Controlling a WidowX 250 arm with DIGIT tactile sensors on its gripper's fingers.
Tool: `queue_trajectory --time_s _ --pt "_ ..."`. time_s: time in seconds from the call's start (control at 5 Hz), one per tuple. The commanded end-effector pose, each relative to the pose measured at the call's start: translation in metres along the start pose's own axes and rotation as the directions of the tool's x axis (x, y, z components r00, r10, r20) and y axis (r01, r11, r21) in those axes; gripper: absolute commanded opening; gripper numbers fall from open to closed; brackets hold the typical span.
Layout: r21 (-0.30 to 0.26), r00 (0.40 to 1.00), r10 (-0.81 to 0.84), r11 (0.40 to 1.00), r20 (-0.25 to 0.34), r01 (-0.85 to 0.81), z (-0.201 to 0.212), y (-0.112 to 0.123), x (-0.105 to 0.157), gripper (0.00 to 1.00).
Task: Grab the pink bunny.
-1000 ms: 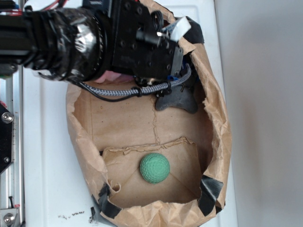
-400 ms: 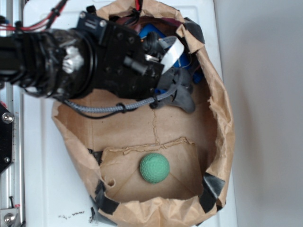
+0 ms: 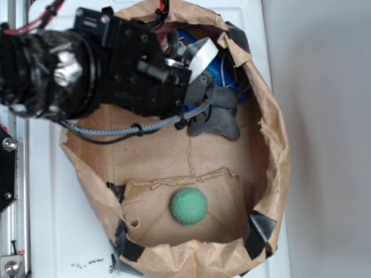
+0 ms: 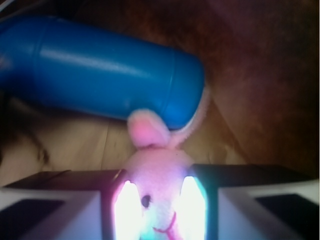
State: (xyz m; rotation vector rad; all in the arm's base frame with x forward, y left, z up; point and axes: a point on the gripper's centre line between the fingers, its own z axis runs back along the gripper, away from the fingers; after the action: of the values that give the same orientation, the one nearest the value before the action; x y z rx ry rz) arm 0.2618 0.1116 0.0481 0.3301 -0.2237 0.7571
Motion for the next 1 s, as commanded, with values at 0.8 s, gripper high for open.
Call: queue_trajectory --time_s 0.8 --pt "-0.357 0.986 -0.116 0.932 -0.116 0.068 0.133 0.031 0.028 0.0"
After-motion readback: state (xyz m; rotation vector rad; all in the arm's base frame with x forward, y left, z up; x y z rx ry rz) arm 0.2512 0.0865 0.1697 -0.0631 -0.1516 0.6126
